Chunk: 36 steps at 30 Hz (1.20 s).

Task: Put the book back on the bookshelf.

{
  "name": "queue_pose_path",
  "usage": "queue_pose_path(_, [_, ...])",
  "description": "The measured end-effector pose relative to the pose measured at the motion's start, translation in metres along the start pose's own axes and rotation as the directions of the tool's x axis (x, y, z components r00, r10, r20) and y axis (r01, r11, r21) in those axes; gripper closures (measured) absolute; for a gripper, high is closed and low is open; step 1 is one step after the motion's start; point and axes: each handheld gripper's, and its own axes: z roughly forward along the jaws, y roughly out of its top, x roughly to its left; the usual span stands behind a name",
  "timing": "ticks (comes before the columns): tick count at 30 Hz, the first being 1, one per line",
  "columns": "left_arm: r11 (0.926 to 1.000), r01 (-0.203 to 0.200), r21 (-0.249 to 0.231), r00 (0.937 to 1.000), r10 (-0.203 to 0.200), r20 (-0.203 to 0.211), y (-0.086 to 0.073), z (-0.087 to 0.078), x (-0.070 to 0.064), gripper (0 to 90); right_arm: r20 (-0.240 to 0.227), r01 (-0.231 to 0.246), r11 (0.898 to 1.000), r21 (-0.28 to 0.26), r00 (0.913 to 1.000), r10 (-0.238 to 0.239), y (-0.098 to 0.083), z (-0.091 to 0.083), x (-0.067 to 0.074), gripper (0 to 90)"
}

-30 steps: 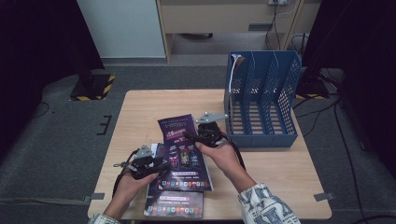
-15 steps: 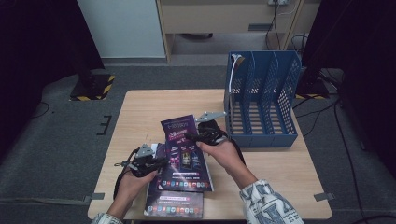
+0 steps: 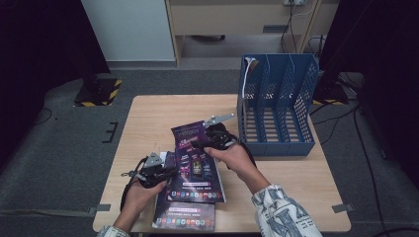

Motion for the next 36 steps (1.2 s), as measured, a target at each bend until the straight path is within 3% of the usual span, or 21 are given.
queue_pose_path(4, [1.0,-0.002,-0.001,1.0,0.002,-0.001,0.0,0.0,0.0,76.8,0.002,-0.002,1.0,0.014,1.0,0.002,0.004,0.006,0.0,64.5])
queue_pose_path(7, [1.0,-0.001,-0.001,1.0,0.001,-0.001,0.0,0.0,0.0,76.9,0.021,0.009,1.0,0.013,0.9997,-0.009,0.004,0.007,0.0,74.6])
queue_pose_path(11, [1.0,0.002,0.0,1.0,-0.002,-0.002,0.0,0.0,0.0,76.9,0.039,0.005,1.0,0.016,0.9992,-0.006,0.004,0.006,0.0,77.2])
queue_pose_path(17, [0.9996,0.022,-0.014,0.9997,-0.022,0.0,0.001,-0.003,0.003,80.7,0.047,0.018,0.999,-0.041,0.9988,-0.016,0.004,-0.001,0.003,79.9])
queue_pose_path(19, [0.9979,0.051,-0.041,0.9987,-0.051,-0.001,0.002,-0.006,0.007,82.8,0.045,0.024,0.998,-0.066,0.9988,-0.021,0.006,-0.004,0.006,80.5])
queue_pose_path(23, [0.9954,0.044,-0.085,0.9986,-0.046,-0.028,0.004,-0.012,0.011,90.0,0.045,0.057,0.993,-0.106,0.9976,-0.052,0.014,-0.012,0.012,81.3])
queue_pose_path(24, [0.9906,0.055,-0.125,0.9978,-0.059,-0.03,0.004,-0.015,0.012,89.1,0.047,0.066,0.991,-0.113,0.997,-0.061,0.015,-0.013,0.013,81.5])
queue_pose_path(26, [0.9873,0.073,-0.141,0.9961,-0.079,-0.039,0.004,-0.016,0.013,79.4,0.048,0.085,0.989,-0.123,0.9957,-0.08,0.018,-0.015,0.017,81.7])
queue_pose_path(33, [0.9865,0.084,-0.141,0.9957,-0.089,-0.025,0.0,-0.011,0.012,55.3,0.05,0.14,0.976,-0.17,0.9899,-0.133,0.022,-0.02,0.027,81.9])
queue_pose_path(35, [0.9862,0.087,-0.141,0.9957,-0.091,-0.018,0.0,-0.011,0.012,52.6,0.05,0.141,0.973,-0.182,0.9898,-0.134,0.022,-0.021,0.028,82.0])
queue_pose_path(36, [0.9869,0.092,-0.133,0.9958,-0.091,0.008,-0.002,-0.01,0.013,50.3,0.05,0.144,0.968,-0.207,0.9894,-0.136,0.023,-0.024,0.028,82.0])
